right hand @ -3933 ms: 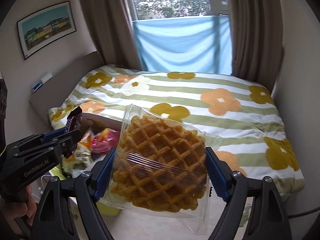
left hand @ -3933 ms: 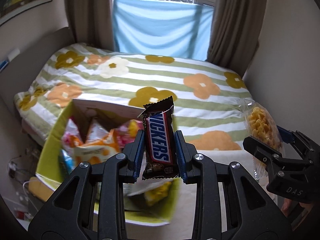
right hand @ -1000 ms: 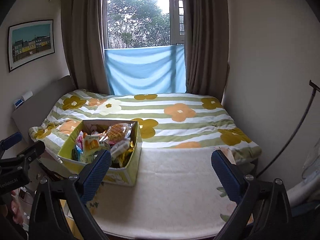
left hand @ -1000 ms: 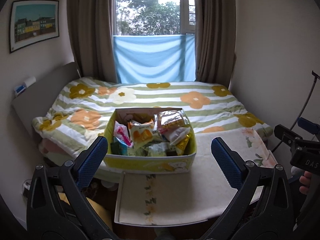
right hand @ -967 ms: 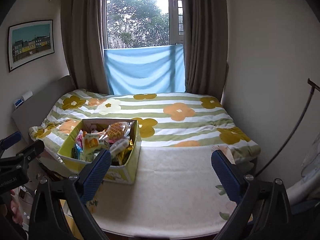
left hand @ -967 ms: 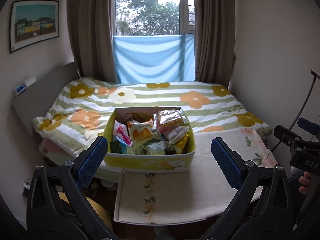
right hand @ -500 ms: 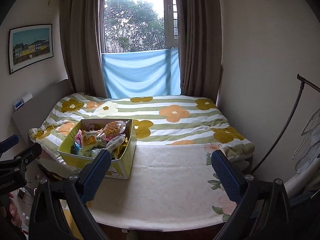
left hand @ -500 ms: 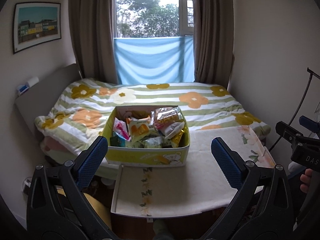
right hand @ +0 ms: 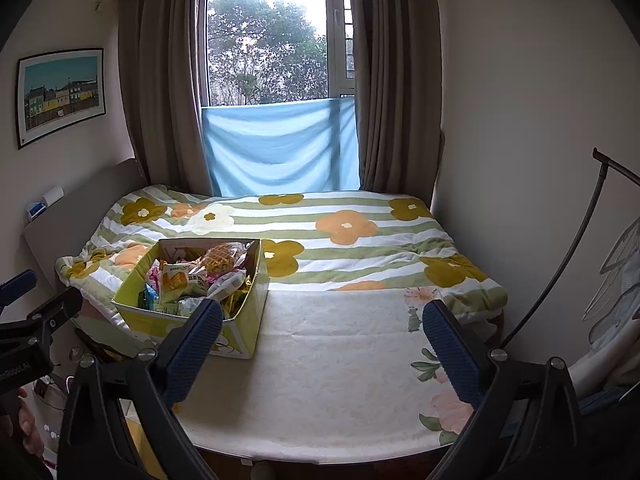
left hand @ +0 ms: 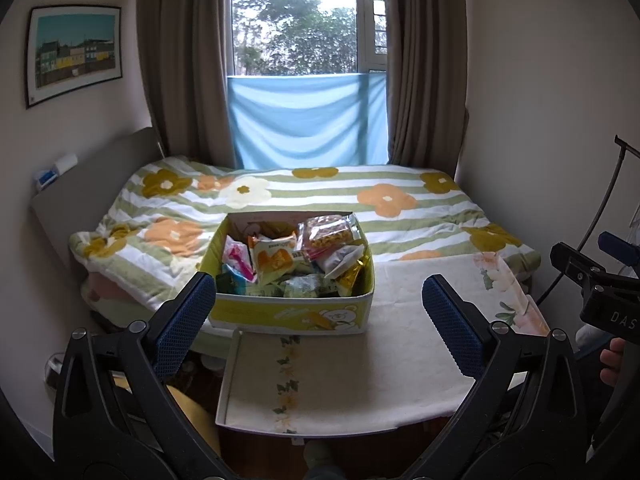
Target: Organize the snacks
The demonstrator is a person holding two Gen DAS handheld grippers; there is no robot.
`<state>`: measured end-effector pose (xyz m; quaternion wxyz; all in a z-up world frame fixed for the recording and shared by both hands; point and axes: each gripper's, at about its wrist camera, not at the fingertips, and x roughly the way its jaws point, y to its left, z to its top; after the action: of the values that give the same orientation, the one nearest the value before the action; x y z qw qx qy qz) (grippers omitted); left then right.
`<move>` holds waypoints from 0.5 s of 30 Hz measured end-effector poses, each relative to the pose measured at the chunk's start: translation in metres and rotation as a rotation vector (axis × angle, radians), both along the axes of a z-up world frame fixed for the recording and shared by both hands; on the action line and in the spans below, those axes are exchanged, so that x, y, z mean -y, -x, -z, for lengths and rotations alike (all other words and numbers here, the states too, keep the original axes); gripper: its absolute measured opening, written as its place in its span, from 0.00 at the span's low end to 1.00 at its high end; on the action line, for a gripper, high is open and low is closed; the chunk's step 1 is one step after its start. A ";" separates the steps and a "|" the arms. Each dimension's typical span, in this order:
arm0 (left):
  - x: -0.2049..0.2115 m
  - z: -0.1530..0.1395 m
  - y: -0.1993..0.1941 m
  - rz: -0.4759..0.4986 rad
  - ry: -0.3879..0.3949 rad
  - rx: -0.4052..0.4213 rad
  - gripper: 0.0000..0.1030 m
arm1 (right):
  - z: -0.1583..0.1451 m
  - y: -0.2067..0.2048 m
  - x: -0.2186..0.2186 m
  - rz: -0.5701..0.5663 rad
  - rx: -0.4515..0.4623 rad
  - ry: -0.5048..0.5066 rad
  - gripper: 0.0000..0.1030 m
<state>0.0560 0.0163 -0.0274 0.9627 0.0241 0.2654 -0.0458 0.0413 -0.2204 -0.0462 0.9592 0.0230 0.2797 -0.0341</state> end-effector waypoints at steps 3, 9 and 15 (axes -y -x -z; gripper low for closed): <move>0.003 0.000 -0.001 0.001 0.002 -0.001 1.00 | 0.001 0.000 0.002 0.004 -0.006 0.000 0.97; 0.004 -0.001 -0.004 0.002 0.002 -0.004 1.00 | 0.001 0.000 0.005 0.007 -0.006 0.001 0.97; 0.005 -0.001 -0.004 -0.001 0.001 0.002 1.00 | 0.000 0.000 0.006 0.007 -0.007 -0.001 0.97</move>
<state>0.0601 0.0117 -0.0264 0.9630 0.0234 0.2645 -0.0456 0.0413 -0.2264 -0.0461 0.9582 0.0242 0.2827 -0.0377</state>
